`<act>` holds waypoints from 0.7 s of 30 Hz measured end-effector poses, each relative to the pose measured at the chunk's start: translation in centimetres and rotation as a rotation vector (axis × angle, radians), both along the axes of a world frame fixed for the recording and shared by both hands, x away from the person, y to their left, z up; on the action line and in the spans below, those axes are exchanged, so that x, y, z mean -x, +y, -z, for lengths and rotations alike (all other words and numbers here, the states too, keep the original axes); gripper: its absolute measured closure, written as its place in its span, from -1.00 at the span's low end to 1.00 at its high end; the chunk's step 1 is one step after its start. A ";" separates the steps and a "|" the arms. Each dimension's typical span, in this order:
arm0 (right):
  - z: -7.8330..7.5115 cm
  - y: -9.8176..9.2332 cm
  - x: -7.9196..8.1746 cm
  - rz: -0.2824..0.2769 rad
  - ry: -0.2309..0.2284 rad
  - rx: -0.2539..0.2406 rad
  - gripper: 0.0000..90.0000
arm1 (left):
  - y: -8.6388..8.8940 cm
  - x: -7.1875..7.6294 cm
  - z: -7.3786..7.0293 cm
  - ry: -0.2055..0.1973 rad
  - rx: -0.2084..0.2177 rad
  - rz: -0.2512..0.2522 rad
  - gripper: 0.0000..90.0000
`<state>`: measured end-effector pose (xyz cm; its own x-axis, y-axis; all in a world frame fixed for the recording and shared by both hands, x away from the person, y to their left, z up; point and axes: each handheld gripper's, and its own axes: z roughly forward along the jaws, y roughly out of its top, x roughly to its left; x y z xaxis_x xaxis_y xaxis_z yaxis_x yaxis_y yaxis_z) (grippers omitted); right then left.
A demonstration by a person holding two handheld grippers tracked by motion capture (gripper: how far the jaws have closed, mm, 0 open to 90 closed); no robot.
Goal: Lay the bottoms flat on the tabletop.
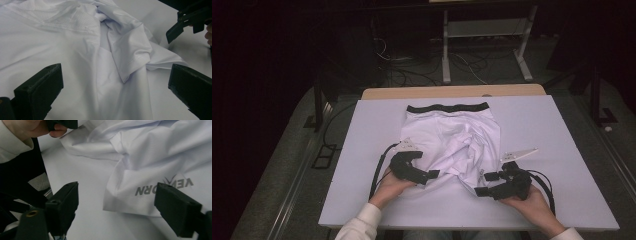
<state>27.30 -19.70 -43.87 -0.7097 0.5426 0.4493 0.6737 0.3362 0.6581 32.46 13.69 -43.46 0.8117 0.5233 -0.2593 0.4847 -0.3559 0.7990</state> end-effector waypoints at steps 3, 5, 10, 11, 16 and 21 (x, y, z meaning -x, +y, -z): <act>0.3 0.7 0.0 -0.013 -0.005 0.017 -0.35 | -0.1 0.0 0.1 0.000 -0.004 0.004 -1.00; 0.5 1.2 0.0 -0.025 -0.009 0.037 -0.26 | -0.2 0.0 0.1 0.001 -0.007 0.006 -1.00; 1.1 2.2 -0.3 -0.006 -0.029 0.106 0.01 | -0.3 0.0 0.3 0.001 -0.011 0.011 -1.00; 1.2 2.3 -0.4 0.003 -0.027 0.124 0.07 | -0.4 0.0 0.3 0.001 -0.013 0.012 -1.00; 1.6 2.6 -0.6 0.012 -0.009 0.168 0.66 | -0.4 -0.1 0.3 -0.001 -0.015 0.014 -1.00; 1.0 1.8 -0.9 -0.019 -0.005 0.188 0.91 | -0.3 -0.1 0.1 -0.004 -0.007 0.011 -1.00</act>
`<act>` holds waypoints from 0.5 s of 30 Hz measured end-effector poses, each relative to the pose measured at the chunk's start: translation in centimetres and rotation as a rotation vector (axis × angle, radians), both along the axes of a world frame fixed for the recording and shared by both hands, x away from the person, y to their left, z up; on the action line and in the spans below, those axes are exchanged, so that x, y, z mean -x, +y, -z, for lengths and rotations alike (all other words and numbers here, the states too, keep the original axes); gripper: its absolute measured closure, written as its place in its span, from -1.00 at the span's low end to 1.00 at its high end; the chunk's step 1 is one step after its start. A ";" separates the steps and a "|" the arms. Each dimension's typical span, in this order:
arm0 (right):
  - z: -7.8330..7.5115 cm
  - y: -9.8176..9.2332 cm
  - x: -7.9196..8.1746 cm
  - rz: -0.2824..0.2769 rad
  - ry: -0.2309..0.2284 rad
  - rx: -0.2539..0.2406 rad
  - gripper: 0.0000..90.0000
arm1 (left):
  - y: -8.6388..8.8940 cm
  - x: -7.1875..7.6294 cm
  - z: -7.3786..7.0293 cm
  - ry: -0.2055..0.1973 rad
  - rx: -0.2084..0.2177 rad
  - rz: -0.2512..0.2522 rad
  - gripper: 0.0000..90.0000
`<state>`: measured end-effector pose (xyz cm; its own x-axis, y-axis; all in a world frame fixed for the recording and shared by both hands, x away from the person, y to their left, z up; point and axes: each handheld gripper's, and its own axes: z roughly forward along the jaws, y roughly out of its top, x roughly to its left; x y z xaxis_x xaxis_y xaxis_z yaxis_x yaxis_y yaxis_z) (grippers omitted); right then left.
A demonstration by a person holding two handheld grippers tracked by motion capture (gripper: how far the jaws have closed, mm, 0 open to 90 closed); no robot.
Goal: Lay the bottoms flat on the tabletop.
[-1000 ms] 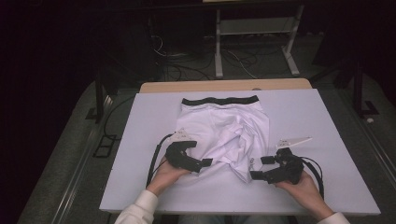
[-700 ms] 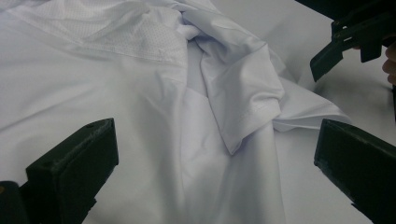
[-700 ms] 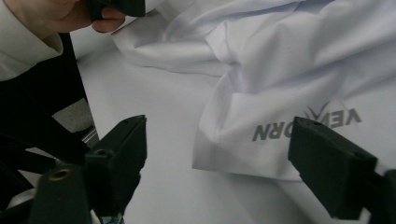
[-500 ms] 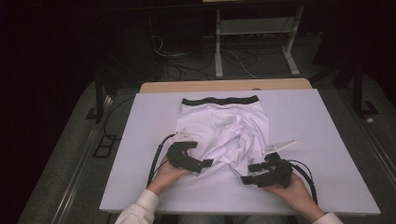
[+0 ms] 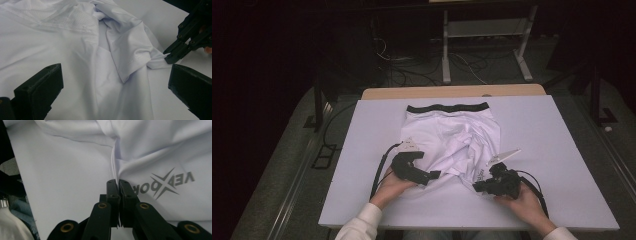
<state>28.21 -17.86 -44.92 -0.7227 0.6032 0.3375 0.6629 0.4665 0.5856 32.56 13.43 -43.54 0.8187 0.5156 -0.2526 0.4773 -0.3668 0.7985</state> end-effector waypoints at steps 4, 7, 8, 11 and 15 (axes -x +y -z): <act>-1.2 -2.2 -0.5 0.041 0.008 -0.051 0.92 | 0.1 0.0 -0.2 0.000 0.004 0.003 -1.00; -1.9 -4.6 -0.8 0.093 0.003 -0.091 0.92 | -0.1 -0.1 -0.3 0.007 0.002 0.008 -1.00; -2.0 -5.4 -0.9 0.111 0.005 -0.104 0.92 | -0.2 -0.1 -0.4 0.010 0.002 0.010 -1.00; -2.4 -7.5 -1.1 0.156 0.011 -0.133 0.92 | -0.7 0.0 -0.5 0.018 -0.002 0.026 -1.00; -2.6 -9.4 -1.3 0.190 0.013 -0.152 0.92 | -1.8 0.0 -0.7 0.029 -0.013 0.059 -1.00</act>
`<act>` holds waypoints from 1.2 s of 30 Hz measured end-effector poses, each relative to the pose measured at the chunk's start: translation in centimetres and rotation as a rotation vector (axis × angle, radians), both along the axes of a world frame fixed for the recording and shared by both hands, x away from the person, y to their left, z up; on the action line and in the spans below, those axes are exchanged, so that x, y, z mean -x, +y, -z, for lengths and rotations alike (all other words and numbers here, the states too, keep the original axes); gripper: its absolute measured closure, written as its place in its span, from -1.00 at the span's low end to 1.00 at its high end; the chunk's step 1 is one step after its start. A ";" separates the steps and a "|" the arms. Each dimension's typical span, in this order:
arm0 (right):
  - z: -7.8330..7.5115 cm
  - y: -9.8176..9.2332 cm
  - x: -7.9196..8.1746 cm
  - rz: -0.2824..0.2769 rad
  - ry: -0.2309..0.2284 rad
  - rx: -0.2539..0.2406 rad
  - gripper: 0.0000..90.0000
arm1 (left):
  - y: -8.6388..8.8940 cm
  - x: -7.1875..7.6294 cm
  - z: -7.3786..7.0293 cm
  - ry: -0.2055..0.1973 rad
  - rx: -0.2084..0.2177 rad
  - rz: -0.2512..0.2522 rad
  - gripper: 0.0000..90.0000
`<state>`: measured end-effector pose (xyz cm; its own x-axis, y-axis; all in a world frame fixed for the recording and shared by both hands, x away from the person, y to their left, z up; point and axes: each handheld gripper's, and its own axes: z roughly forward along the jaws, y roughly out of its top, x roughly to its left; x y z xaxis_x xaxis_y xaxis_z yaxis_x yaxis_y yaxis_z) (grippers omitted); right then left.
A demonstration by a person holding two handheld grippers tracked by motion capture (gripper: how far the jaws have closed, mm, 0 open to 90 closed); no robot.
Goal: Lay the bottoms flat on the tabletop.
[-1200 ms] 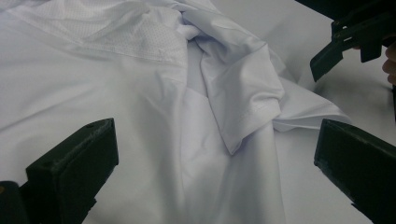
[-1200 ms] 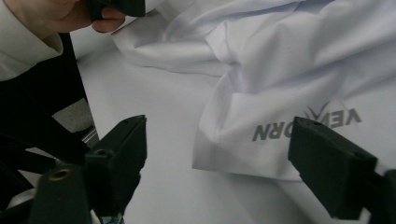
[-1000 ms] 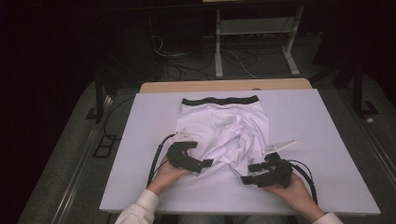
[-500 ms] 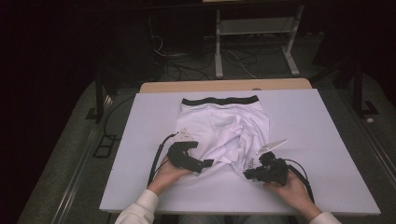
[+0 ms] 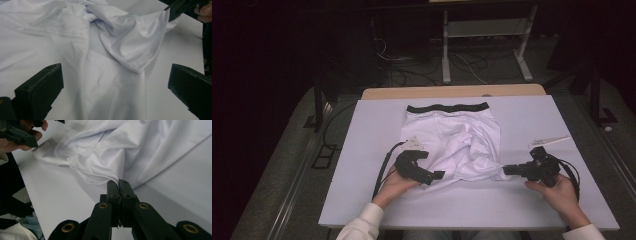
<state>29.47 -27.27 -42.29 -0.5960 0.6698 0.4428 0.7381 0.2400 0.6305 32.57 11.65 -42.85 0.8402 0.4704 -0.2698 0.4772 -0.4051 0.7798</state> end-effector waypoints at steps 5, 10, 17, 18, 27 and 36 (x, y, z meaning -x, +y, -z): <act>0.1 -1.6 0.0 0.020 0.009 -0.018 0.92 | -1.5 0.1 -0.1 0.001 0.004 0.046 -0.87; 0.5 -2.5 -0.3 0.031 0.025 -0.023 0.92 | -3.4 0.6 -0.2 -0.033 -0.031 0.112 -0.75; 0.8 -2.7 -0.7 0.026 0.042 -0.026 0.92 | -6.6 0.9 0.2 -0.049 -0.067 0.223 -0.55; 0.8 -2.8 -0.7 0.026 0.040 -0.026 0.92 | -7.1 1.0 0.4 -0.051 -0.078 0.237 -0.51; 1.2 -3.3 -1.2 0.023 0.060 -0.034 0.92 | -11.0 1.3 2.1 -0.131 -0.213 0.342 -0.08; 1.6 -3.6 -1.8 -0.015 0.096 -0.065 0.92 | -12.6 1.4 2.3 -0.186 -0.321 0.334 0.85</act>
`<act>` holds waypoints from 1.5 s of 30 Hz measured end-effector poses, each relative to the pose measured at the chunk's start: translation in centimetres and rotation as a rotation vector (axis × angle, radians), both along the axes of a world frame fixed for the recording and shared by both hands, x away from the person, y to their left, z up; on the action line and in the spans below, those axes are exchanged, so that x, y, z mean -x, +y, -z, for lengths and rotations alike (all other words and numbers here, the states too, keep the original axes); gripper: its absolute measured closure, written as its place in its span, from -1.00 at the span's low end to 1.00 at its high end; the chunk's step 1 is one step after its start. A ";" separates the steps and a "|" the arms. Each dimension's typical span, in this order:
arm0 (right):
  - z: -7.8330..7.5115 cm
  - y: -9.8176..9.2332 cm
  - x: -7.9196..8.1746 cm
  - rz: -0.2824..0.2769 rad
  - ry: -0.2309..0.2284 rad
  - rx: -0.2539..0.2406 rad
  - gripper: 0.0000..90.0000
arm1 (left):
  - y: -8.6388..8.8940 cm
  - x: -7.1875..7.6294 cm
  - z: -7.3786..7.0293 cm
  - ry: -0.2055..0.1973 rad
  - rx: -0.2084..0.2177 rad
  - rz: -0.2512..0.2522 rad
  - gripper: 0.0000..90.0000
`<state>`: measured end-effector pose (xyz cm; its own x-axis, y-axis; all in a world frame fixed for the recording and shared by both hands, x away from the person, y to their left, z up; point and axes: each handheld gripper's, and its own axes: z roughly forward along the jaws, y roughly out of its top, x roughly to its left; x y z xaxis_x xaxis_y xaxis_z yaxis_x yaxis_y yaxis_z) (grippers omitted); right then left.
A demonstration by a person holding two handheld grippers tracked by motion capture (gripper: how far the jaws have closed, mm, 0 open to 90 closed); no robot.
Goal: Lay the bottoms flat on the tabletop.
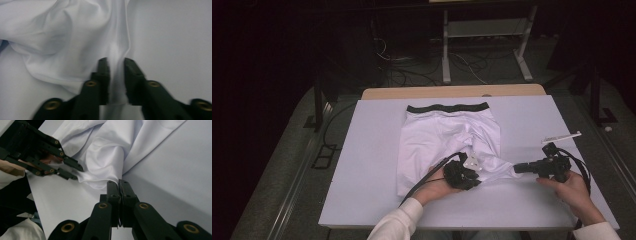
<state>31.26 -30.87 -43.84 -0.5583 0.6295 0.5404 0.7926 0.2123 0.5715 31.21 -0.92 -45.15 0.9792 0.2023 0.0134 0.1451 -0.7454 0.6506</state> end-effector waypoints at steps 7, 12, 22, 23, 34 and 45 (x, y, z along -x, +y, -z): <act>-1.5 -1.2 -0.1 -0.024 -0.023 -0.040 0.91 | -0.2 -0.1 -1.3 0.056 0.041 -0.015 0.94; -3.2 -2.4 0.5 -0.025 -0.068 -0.076 0.91 | -0.4 0.3 -3.5 0.084 0.100 0.003 0.94; -1.0 -2.0 3.5 -0.030 0.043 -0.027 0.56 | 0.4 3.3 -2.3 0.154 0.078 0.065 0.94; -0.7 -2.0 3.8 -0.018 0.049 -0.021 0.52 | 0.5 3.5 -2.0 0.159 0.074 0.068 0.94; 0.6 -2.5 5.5 0.150 0.071 0.021 0.25 | 1.5 4.3 -0.9 0.162 0.021 0.078 0.94; 1.8 -1.3 5.6 0.133 0.175 0.072 0.39 | 1.6 4.4 -0.2 0.173 0.009 0.075 0.94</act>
